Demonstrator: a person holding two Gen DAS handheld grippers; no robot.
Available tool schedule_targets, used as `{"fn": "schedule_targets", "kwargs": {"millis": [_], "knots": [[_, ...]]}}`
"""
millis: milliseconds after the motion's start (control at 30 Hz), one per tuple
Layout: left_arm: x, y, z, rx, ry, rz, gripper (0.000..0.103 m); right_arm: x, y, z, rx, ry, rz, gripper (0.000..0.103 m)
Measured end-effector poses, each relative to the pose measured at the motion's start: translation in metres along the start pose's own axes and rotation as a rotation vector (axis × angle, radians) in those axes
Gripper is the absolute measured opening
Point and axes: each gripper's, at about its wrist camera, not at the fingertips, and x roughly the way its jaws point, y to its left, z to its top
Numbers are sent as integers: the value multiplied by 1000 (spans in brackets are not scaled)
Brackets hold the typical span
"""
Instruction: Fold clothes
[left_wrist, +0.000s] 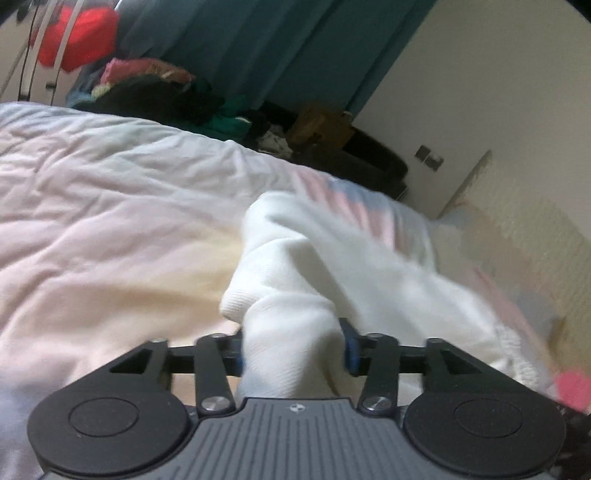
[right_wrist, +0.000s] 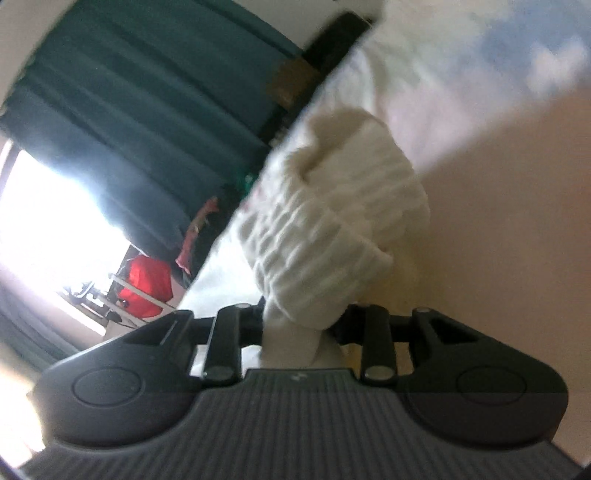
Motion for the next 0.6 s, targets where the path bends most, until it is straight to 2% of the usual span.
{"fn": "schedule_targets", "kwargs": {"millis": [100,267,367,600], "knots": [[-4,1,0,26,9,19,71,0,4,-2,-22,34,-50,40],[-26,-10,11,38,44,57,76,-24,23,7,-44,58,-157,40],[-59,-28,18,67,29,79,77,-49,37,9,-81,40,-214,40],[-158,-80,30,161,-67,63,87,-134,103,6,-243,-85,-165,40]]}}
